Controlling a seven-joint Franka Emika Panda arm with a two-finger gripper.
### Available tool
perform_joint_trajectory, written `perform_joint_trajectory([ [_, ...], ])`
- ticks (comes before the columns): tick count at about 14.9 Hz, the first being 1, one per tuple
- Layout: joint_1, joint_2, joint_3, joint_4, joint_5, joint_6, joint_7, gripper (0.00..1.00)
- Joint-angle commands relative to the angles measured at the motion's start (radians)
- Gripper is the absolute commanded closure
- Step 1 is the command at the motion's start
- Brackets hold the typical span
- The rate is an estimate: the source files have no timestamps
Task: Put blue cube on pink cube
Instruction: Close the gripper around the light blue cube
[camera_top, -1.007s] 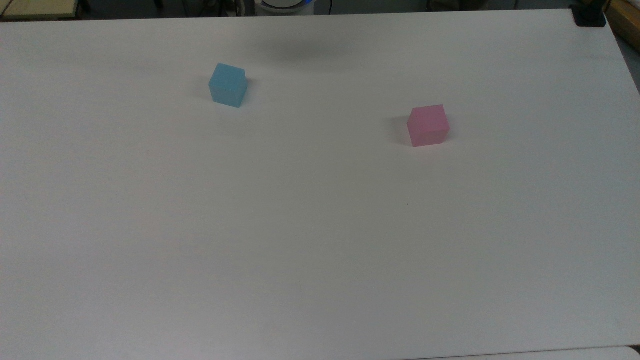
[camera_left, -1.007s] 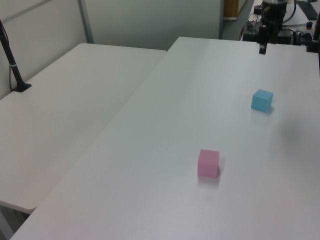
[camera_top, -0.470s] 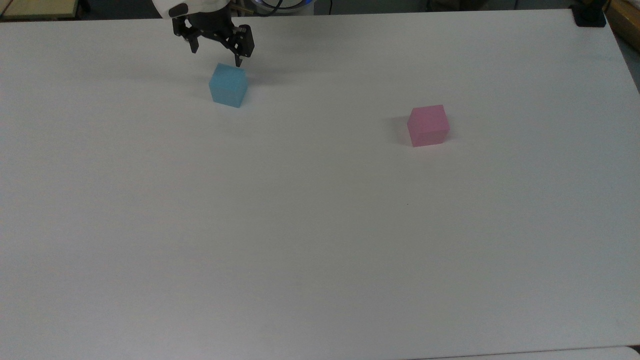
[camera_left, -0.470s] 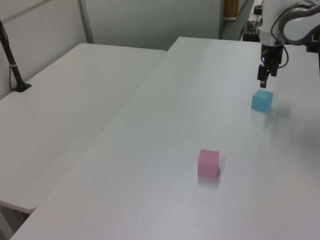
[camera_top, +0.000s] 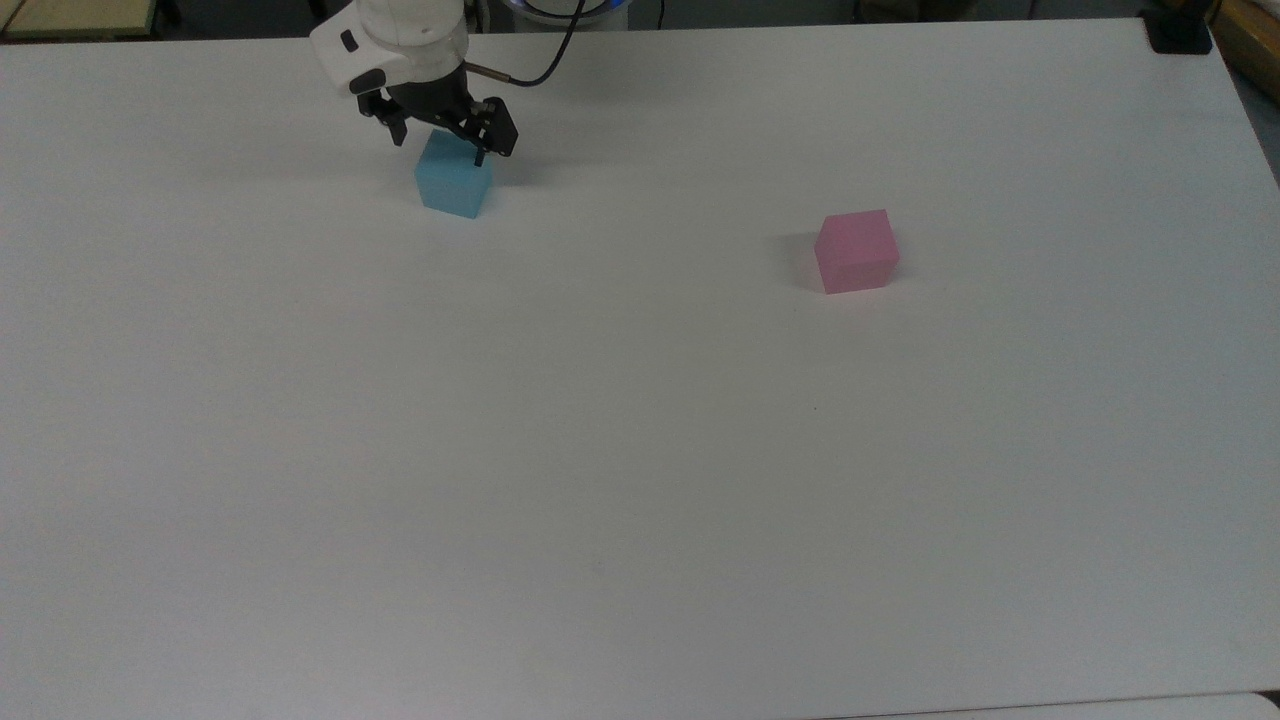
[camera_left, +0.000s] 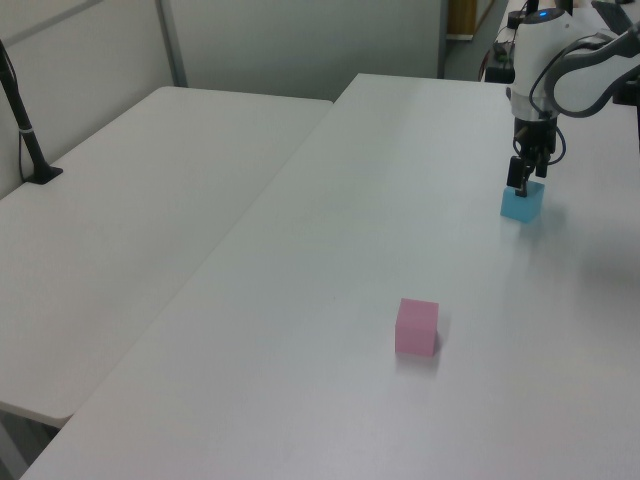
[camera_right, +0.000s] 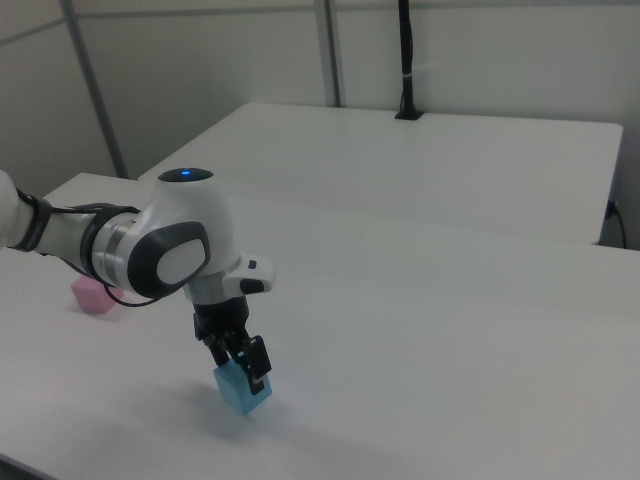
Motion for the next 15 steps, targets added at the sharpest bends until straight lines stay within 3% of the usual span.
perform_joint_trajectory([
  [1, 0.006, 0.031, 0.0, -0.024, -0.012, 0.064, -0.006, 0.0],
  [5, -0.005, 0.003, -0.003, -0.022, -0.012, 0.039, -0.02, 0.0],
  [9, -0.016, -0.07, -0.038, -0.004, -0.005, -0.089, -0.113, 0.0],
  [15, -0.005, -0.063, -0.038, -0.004, 0.0, -0.075, -0.113, 0.0],
])
